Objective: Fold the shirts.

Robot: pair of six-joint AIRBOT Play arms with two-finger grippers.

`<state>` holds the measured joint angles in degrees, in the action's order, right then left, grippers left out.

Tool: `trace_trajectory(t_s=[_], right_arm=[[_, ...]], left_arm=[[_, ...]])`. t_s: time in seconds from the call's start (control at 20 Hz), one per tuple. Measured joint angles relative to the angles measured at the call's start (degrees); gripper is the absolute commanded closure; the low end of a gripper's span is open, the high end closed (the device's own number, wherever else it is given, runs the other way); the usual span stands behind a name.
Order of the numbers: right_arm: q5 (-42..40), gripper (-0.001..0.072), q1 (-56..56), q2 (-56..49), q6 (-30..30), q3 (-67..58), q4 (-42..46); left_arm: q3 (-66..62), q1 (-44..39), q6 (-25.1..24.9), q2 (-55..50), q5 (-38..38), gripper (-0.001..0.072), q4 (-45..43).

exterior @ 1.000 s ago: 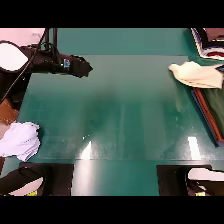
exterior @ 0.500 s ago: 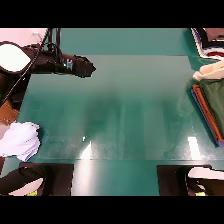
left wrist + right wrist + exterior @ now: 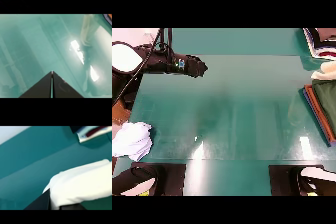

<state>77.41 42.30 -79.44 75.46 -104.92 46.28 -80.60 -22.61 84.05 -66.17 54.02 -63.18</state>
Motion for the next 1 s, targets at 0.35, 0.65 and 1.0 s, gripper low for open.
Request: trace_trajectory(t_s=[0.35,0.65,1.0], right_arm=[[3.61,0.0074,9.22,8.28,0.22,17.59,15.56],[3.13,0.0077,13.75,11.08,0.24,25.55,13.97],[2.27,0.0148,-6.14,11.54,0.17,22.49,6.73]], left_arm=[[0.0,0.0,-0.11,0.0,0.02,0.0685,-0.02],[0.0,0.0,-0.35,0.0,0.04,0.0684,-0.04],[0.0,0.0,-0.48,0.0,0.35,0.0684,-0.37]])
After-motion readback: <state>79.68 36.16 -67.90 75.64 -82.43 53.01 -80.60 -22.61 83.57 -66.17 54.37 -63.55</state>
